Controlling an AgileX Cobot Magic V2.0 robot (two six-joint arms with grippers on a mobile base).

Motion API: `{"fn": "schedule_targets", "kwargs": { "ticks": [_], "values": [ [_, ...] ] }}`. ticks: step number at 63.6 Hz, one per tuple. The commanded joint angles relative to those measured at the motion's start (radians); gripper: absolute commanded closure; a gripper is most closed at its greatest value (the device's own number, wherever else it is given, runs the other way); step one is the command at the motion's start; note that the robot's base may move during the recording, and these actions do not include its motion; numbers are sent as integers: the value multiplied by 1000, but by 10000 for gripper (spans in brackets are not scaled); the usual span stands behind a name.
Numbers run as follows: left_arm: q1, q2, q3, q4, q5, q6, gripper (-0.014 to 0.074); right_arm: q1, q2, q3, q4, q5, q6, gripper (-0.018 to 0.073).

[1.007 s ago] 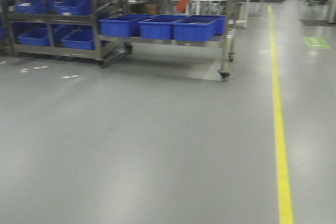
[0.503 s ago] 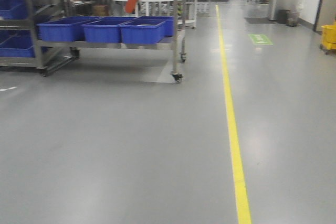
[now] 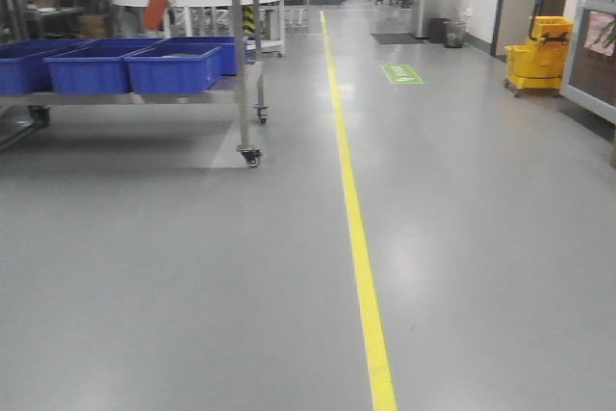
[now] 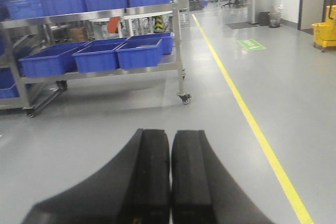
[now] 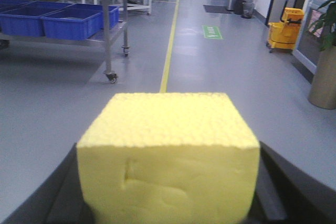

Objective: Place yellow foam block on left shelf second layer
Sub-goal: 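Turn the base and drive along the aisle holding the cube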

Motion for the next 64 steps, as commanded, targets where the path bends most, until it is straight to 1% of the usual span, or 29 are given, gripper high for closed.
{"fn": "schedule_targets", "kwargs": {
  "ticks": [1,64],
  "values": [
    [-1,-21,25,-6,-81,-5,460,-7,10,-26,-9,-100,-4,110],
    [-1,-21,25,-6,-81,-5,460,-7,10,-26,-9,-100,-4,110]
  ]
}}
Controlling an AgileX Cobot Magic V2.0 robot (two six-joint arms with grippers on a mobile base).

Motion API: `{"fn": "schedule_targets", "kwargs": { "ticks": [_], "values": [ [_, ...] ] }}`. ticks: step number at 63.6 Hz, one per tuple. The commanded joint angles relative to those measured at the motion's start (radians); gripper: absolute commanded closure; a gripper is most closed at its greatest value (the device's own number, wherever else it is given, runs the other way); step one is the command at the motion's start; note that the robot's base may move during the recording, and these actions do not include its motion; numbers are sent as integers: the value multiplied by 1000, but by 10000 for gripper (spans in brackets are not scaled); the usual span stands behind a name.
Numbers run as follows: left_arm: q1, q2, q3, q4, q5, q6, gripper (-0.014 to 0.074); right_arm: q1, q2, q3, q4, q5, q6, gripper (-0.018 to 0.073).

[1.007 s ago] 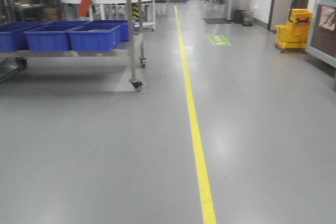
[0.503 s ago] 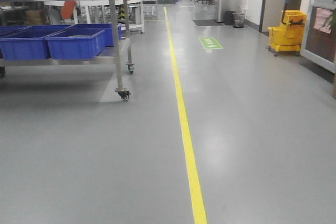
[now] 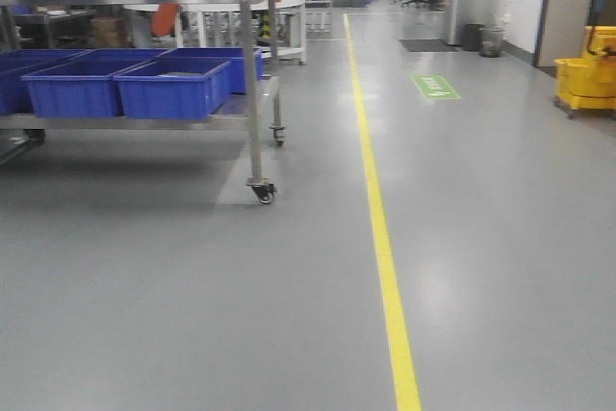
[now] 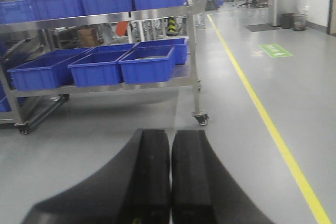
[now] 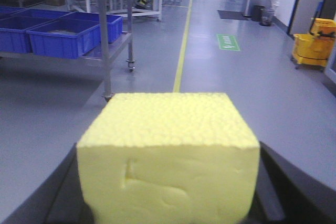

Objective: Place yellow foam block on left shelf second layer
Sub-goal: 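Turn the base and drive along the aisle holding the cube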

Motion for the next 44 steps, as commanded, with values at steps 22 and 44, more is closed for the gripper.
{"fn": "schedule_targets", "kwargs": {
  "ticks": [22,44],
  "values": [
    [-1,-21,25,-6,-81,-5,460,-7,10,-26,-9,-98,-4,110],
    [-1,-21,25,-6,-81,-5,460,-7,10,-26,-9,-98,-4,110]
  ]
}}
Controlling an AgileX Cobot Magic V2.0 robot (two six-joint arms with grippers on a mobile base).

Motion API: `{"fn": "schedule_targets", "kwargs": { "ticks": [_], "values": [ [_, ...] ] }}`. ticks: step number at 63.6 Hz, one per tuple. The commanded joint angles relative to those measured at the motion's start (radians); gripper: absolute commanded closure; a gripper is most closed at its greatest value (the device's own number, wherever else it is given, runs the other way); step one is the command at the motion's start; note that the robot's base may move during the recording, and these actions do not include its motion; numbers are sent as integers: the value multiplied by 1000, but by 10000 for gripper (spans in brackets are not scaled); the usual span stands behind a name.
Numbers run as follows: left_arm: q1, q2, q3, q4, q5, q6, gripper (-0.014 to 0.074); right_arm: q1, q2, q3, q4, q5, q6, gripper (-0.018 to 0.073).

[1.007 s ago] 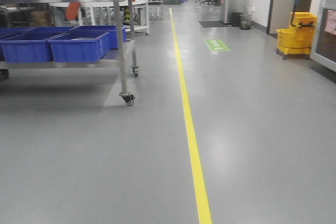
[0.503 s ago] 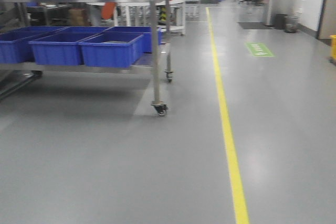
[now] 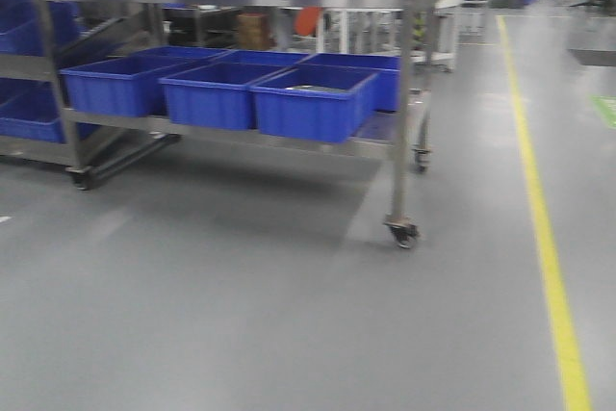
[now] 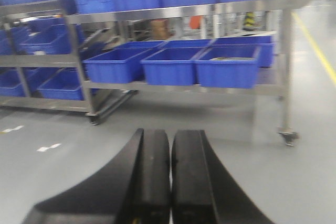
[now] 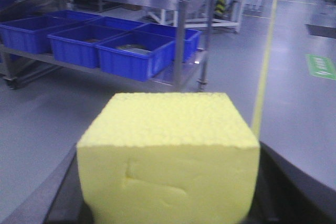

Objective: Place yellow foam block on left shelf second layer
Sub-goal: 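Turn the base and drive along the aisle holding the cube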

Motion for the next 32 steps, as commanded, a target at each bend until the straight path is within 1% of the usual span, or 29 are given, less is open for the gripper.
{"fn": "schedule_targets", "kwargs": {
  "ticks": [1,32],
  "values": [
    [-1,-21,25,-6,-81,-5,460,-7,10,-26,-9,-98,-4,110],
    [-1,-21,25,-6,-81,-5,460,-7,10,-26,-9,-98,-4,110]
  ]
}}
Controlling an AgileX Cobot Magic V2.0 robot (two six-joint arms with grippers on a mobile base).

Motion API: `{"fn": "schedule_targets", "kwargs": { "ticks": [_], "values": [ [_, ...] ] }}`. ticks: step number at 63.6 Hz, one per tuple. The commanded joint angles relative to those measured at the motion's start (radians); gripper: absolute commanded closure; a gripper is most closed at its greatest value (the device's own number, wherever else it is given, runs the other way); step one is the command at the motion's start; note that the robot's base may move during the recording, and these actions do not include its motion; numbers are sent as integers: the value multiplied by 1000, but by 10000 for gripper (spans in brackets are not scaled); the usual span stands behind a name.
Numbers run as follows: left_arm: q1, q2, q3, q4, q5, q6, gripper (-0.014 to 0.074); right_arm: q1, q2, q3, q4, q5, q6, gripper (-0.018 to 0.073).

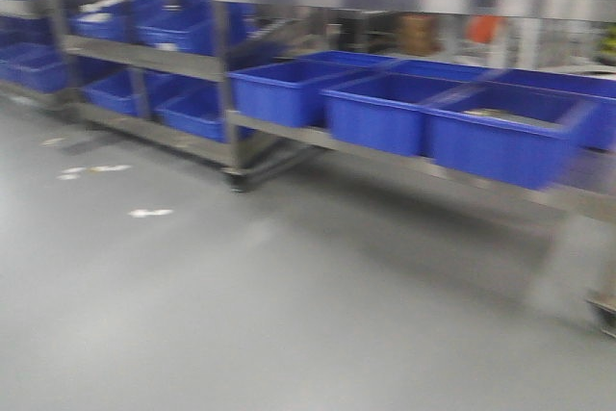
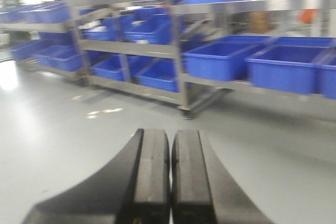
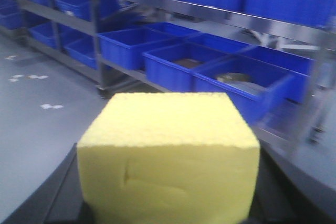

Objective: Place yellow foam block on left shelf second layer
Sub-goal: 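Turn the base and drive along the aisle holding the cube, then drive toward the shelving rack of blue bins and face it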

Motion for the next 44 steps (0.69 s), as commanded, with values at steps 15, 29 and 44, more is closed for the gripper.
{"fn": "schedule_targets", "kwargs": {
  "ticks": [15,29,44],
  "values": [
    [-1,-21,25,-6,-81,-5,460,-6,10,-26,-7,-98,-4,110],
    [-1,-21,25,-6,-81,-5,460,-6,10,-26,-7,-98,-4,110],
    [-1,-21,25,-6,-81,-5,460,-6,10,-26,-7,-98,-4,110]
  ]
}}
